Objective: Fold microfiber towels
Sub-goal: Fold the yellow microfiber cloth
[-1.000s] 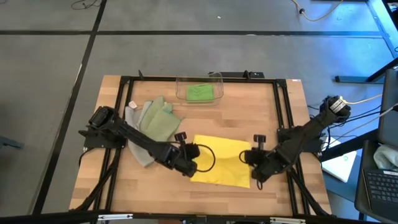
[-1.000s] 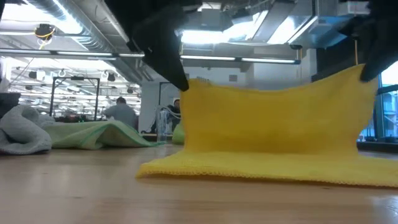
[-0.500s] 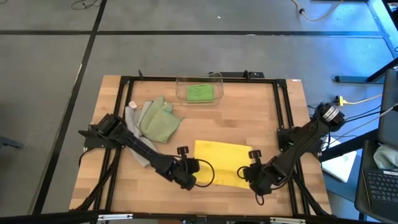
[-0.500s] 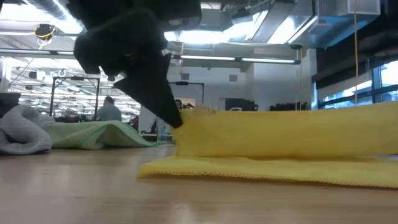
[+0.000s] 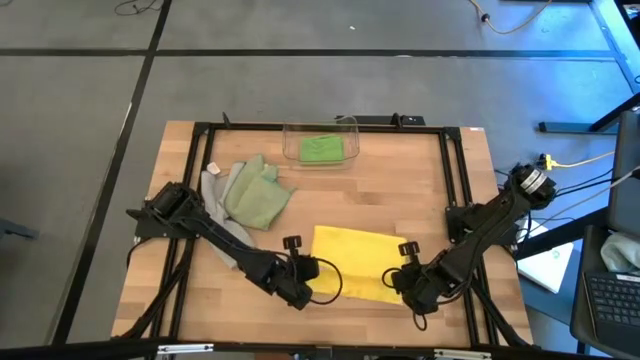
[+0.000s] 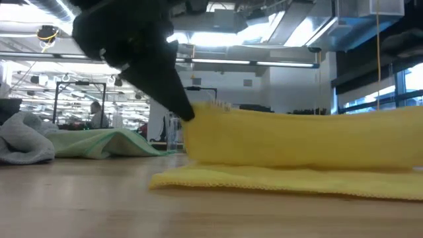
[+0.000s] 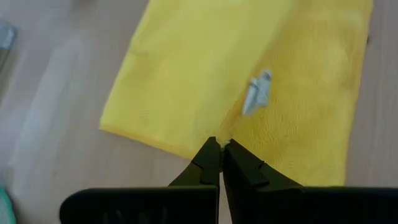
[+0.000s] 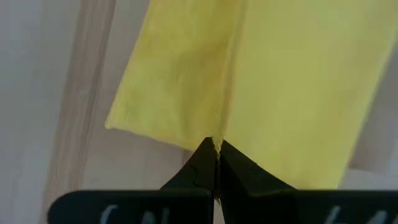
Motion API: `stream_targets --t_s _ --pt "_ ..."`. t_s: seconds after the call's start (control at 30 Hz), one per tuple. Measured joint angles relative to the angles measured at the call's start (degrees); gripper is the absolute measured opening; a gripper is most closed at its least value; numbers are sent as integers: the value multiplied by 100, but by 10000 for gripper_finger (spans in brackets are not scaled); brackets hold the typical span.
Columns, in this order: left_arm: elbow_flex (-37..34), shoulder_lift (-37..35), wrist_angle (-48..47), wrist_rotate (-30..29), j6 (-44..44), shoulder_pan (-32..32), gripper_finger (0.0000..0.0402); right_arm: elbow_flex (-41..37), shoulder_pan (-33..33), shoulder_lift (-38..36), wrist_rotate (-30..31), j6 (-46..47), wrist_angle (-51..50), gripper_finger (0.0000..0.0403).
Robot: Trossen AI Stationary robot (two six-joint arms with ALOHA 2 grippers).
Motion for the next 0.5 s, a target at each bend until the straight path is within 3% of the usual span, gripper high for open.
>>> stream_targets --t_s 0.5 --pt "9 -107 9 197 84 -199 2 0 269 -211 -193 9 474 10"
